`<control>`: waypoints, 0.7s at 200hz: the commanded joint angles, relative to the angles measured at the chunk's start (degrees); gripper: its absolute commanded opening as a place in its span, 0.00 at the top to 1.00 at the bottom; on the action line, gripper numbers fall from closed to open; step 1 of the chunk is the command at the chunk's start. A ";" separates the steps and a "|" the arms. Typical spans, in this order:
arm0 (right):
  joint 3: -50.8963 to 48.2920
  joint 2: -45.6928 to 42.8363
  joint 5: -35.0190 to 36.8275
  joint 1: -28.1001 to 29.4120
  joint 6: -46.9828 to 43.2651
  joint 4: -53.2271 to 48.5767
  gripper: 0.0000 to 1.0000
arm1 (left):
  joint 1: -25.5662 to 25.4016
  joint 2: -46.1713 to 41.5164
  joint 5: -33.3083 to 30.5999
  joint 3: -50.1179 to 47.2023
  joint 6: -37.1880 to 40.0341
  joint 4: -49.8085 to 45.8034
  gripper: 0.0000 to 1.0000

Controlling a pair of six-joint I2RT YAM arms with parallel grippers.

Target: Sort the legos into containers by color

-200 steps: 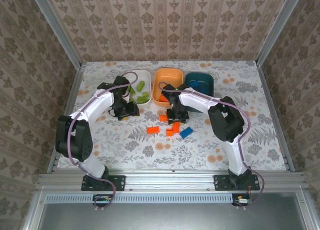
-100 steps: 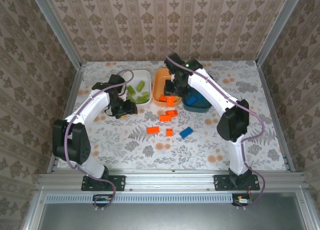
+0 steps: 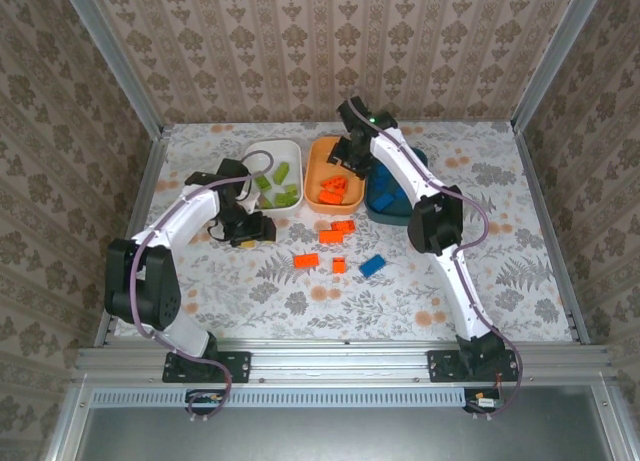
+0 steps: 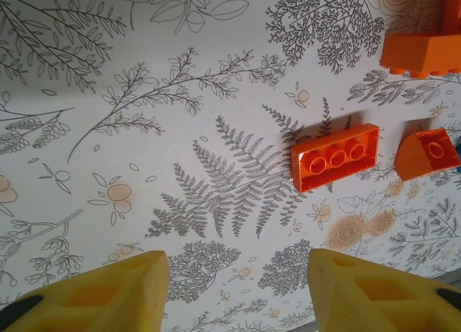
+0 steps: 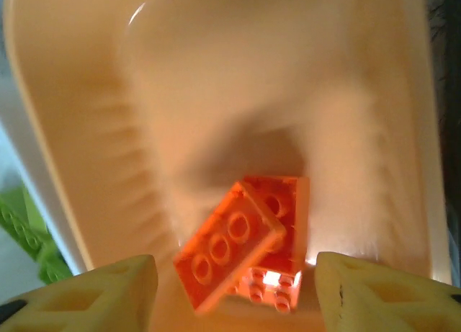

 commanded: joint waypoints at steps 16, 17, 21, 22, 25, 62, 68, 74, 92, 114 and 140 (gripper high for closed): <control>0.04 -2.61 -1.89 0.16 6.17 5.79 0.34 | 0.88 -1.60 2.19 0.10 3.72 -0.89 0.45; 0.01 -2.67 -1.98 0.15 6.26 5.82 0.34 | 0.91 -1.56 2.14 0.12 3.77 -0.90 0.44; -0.02 -3.09 -2.11 0.06 6.52 5.91 0.34 | 0.98 -1.59 2.10 0.21 3.82 -1.03 0.44; -0.02 -3.17 -2.13 0.01 6.56 5.92 0.34 | 0.95 -1.56 2.14 0.22 3.82 -1.01 0.44; -0.02 -3.42 -2.20 -0.10 6.70 6.01 0.33 | 0.99 -1.60 2.10 0.24 3.82 -0.99 0.44; -0.50 -6.89 -4.07 -1.51 6.92 6.95 0.31 | 0.83 -1.52 1.68 -0.08 4.29 -0.48 0.40; -0.46 -7.16 -4.92 -1.81 6.75 6.85 0.31 | 0.45 -1.40 1.45 -0.19 4.45 -0.37 0.39; -0.53 -7.37 -5.86 -1.98 6.38 6.48 0.30 | -0.08 -1.28 1.16 -0.22 4.69 -0.29 0.38; -0.63 -8.36 -8.10 -2.49 3.81 4.26 0.27 | -3.23 -0.51 -0.97 -0.14 4.87 -0.76 0.32; -2.18 -10.84 -8.57 -2.41 -3.46 -0.28 0.21 | -8.82 1.19 -3.27 0.03 2.97 -0.66 0.23; -11.78 -17.43 -7.79 -2.36 -12.46 -2.83 0.16 | -17.05 5.54 -5.91 1.35 -0.84 -0.31 0.12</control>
